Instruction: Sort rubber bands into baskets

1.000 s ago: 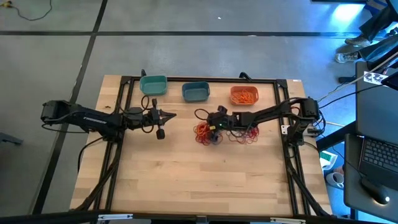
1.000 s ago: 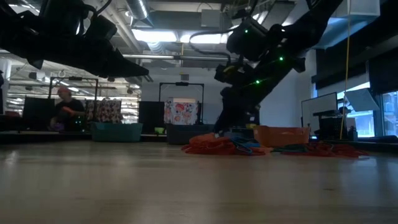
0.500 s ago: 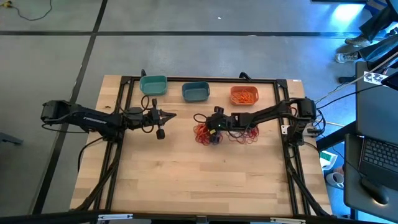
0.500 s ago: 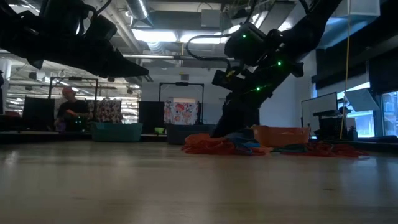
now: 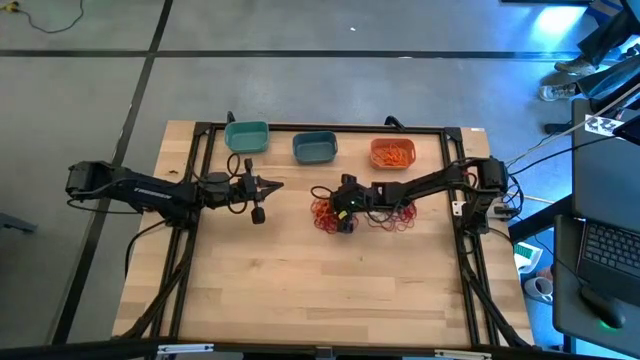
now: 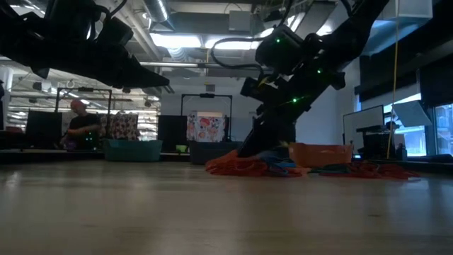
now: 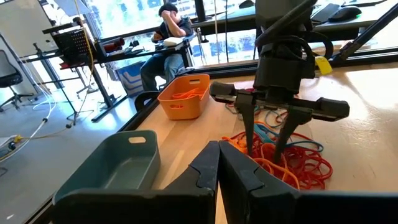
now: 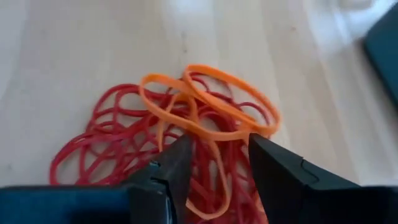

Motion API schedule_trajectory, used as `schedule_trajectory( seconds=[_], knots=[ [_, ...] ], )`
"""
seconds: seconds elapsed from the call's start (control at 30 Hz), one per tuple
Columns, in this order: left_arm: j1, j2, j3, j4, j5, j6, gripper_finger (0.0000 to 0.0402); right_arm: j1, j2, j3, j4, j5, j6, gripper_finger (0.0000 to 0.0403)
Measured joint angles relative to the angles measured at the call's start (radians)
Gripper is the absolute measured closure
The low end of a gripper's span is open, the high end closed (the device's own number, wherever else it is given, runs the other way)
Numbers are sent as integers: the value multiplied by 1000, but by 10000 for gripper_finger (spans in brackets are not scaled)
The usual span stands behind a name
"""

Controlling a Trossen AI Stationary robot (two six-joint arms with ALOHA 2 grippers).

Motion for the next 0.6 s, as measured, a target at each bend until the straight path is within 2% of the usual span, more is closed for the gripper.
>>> schedule_trajectory(
  seconds=[0.1, 0.2, 0.43, 0.6],
  knots=[
    [0, 0, 0, 0, 0, 0, 396, 0, 0, 0, 12, 48, 0, 242],
    [0, 0, 0, 0, 0, 0, 396, 0, 0, 0, 38, 46, 0, 242],
    [0, 0, 0, 0, 0, 0, 396, 0, 1, 0, 54, -13, 0, 242],
    [0, 0, 0, -3, 0, 0, 396, 0, 56, 0, 93, -62, -17, 242]
  ],
)
